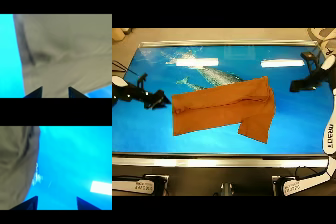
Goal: Fold the shirts.
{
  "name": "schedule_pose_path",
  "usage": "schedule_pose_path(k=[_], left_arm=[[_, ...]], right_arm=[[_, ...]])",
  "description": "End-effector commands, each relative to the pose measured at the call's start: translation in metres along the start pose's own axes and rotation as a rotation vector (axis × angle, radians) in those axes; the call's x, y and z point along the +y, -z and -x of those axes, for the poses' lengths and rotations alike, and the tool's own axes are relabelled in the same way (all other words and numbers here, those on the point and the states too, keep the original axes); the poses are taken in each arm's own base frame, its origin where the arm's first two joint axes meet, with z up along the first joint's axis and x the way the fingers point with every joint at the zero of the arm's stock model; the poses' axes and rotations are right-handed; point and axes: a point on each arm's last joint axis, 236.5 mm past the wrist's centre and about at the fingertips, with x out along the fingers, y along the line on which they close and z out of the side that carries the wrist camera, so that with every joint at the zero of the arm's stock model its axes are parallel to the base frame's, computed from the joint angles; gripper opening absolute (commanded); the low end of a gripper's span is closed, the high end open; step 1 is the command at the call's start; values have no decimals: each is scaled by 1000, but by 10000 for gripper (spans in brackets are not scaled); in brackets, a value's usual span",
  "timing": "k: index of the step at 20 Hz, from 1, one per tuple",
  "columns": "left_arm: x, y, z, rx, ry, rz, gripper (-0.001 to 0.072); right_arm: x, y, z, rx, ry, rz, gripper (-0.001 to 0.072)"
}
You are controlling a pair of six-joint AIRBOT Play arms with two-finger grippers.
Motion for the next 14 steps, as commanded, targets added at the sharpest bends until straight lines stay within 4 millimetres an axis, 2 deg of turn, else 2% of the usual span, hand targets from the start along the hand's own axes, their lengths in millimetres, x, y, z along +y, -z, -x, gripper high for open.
schedule_pose_path(k=[1,2,3,5,8,11,13,14], left_arm=[[36,72,-18,166,-83,50,442],[42,89,-30,187,-87,73,533],[49,105,-40,213,-89,96,548],[57,122,-53,244,-92,115,547],[60,120,-65,214,-84,106,545],[59,117,-71,205,-78,111,545],[53,110,-76,181,-57,116,543],[46,108,-80,179,-36,121,516]], right_arm=[[5,60,5,196,-118,26,481],[14,58,3,185,-160,23,475],[23,55,1,168,-198,21,457],[32,50,0,145,-236,23,457],[30,51,0,147,-231,43,457],[26,52,-1,149,-214,45,416],[25,52,-2,148,-210,45,416],[27,55,-4,158,-217,44,416]])
